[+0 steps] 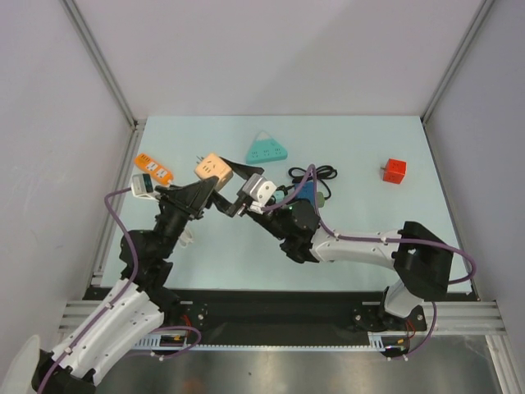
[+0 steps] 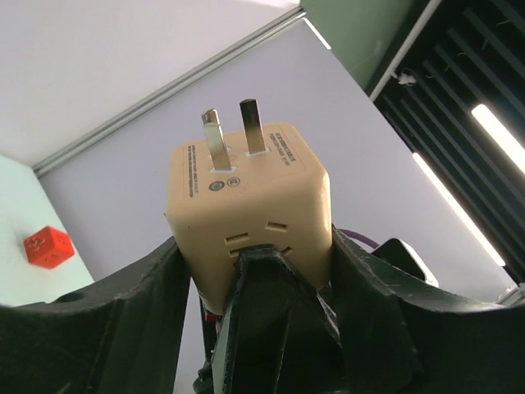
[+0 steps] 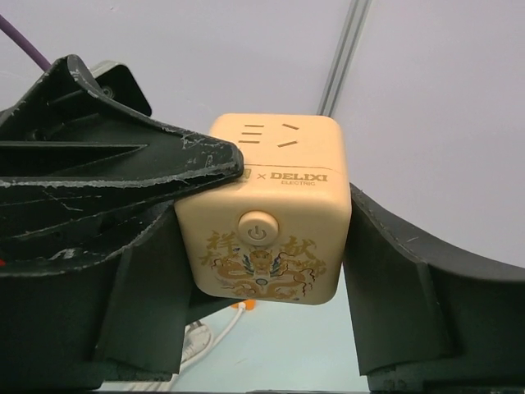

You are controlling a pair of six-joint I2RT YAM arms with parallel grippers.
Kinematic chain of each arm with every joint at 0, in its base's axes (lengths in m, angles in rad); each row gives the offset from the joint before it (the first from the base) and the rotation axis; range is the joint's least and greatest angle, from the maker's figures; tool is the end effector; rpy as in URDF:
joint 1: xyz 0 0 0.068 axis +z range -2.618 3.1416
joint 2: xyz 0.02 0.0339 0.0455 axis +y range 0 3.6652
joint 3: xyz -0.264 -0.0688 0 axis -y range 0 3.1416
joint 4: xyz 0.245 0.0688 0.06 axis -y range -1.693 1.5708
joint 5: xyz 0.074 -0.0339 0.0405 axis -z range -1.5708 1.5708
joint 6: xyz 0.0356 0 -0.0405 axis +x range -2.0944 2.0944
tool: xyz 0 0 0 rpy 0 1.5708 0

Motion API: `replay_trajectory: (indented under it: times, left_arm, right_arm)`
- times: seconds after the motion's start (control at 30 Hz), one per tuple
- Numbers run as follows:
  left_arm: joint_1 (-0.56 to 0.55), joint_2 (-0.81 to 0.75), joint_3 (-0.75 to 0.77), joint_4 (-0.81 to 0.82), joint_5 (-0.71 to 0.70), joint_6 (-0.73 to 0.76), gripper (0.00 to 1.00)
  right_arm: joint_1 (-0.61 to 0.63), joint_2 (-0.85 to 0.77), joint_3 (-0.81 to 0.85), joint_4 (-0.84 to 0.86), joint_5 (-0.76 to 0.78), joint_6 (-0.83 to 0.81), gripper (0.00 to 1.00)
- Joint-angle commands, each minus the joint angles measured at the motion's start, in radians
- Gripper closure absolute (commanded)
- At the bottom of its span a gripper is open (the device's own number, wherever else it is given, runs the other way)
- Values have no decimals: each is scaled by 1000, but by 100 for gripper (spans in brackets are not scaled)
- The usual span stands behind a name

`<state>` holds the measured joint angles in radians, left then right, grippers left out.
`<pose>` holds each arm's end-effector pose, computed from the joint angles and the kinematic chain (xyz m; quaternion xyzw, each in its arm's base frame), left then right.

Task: Insert the plug

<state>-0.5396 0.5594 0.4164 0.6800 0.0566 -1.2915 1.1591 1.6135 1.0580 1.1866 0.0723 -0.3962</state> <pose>0.1203 -0.0744 0.3341 -0.1585 0.4685 -0.6976 0.5184 0.1462 0.3284 0.3636 -0.2945 0.3450 0.3165 0.8331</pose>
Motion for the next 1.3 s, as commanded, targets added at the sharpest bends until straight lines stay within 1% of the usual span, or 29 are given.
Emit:
replay_trajectory:
  times: [0.0, 0.03, 0.13, 0.2, 0.3, 0.33, 0.37, 0.4, 0.43, 0.47, 0.5, 0.53, 0.57, 0.63, 0.67, 0.7, 0.77, 0.8, 0.83, 0.87, 0.9, 0.93, 1.0, 1.03, 1.07, 1.1, 1.13, 1.2, 1.27]
  left_arm:
    - [-5, -15, 77, -170, 6, 0, 32]
    - [-3, -15, 97, -201, 5, 0, 19]
    - [-5, -21, 111, -279, 14, -2, 7]
    - [-2, -26, 119, -350, 19, -20, 5]
    - [-3, -27, 137, -437, 26, -16, 4]
    - [-3, -27, 148, -457, 29, 0, 4]
    - [-3, -24, 162, -485, 25, 58, 4]
    - [-3, -23, 182, -581, 11, 92, 4]
    - [-3, -21, 234, -643, -54, 127, 4]
    - [-2, -9, 298, -787, -122, 188, 5]
    - [0, 2, 298, -868, -206, 205, 5]
    - [7, 22, 371, -949, -363, 219, 7]
    - [19, 74, 405, -1076, -442, 239, 7]
    - [123, 152, 485, -1135, -509, 282, 8]
    - [177, 193, 504, -1152, -489, 314, 8]
    - [295, 306, 521, -1163, -462, 325, 8]
    - [409, 441, 574, -1183, -370, 325, 10]
    - [494, 511, 597, -1221, -370, 322, 11]
    - [527, 662, 661, -1244, -385, 324, 11]
    - [564, 733, 703, -1311, -456, 307, 9]
    - [598, 796, 743, -1335, -489, 305, 8]
    - [613, 927, 815, -1347, -518, 308, 5]
    - [644, 1037, 881, -1378, -578, 308, 5]
    - [653, 1080, 935, -1382, -590, 307, 4]
    - [665, 1156, 959, -1378, -600, 304, 3]
    - [668, 1190, 979, -1364, -615, 314, 3]
    - [671, 1259, 1019, -1350, -617, 357, 2]
    - [681, 1319, 1088, -1347, -603, 391, 3]
    - [684, 1362, 1108, -1387, -616, 373, 5]
  right_arm:
    - [10, -30, -7, 117, 58, -21, 100]
    - [10, -39, -16, 122, 63, -23, 100]
    - [8, -87, -59, 111, 70, -27, 100]
    - [2, -115, -78, 81, 101, -17, 100]
    - [-38, -185, -119, -7, 112, 61, 100]
    - [-50, -207, -144, -31, 112, 116, 100]
    - [-82, -246, -156, -86, 113, 144, 100]
    - [-94, -272, -165, -125, 118, 172, 100]
    - [-111, -296, -171, -171, 121, 204, 100]
    - [-143, -346, -174, -285, 129, 261, 100]
    - [-162, -371, -171, -348, 132, 295, 100]
    - [-176, -392, -170, -408, 135, 319, 100]
    - [-186, -439, -179, -482, 136, 360, 100]
    - [-219, -487, -207, -521, 136, 385, 100]
    - [-229, -510, -240, -538, 126, 391, 100]
    - [-239, -553, -254, -545, 113, 419, 100]
    - [-268, -582, -271, -585, 84, 433, 100]
    - [-271, -599, -282, -594, 83, 441, 100]
    - [-282, -621, -289, -602, 77, 441, 100]
    - [-285, -632, -296, -611, 69, 444, 100]
    - [-289, -638, -303, -617, 63, 448, 100]
    - [-294, -650, -306, -622, 54, 453, 100]
    - [-297, -652, -314, -627, 28, 454, 100]
    - [-300, -652, -317, -630, 21, 447, 100]
    - [-300, -646, -317, -628, 9, 445, 100]
    - [-300, -641, -317, -628, 6, 444, 100]
    - [-305, -630, -316, -627, 0, 445, 100]
    - [-317, -621, -316, -621, -12, 447, 100]
    - [-328, -610, -313, -607, -34, 456, 100]
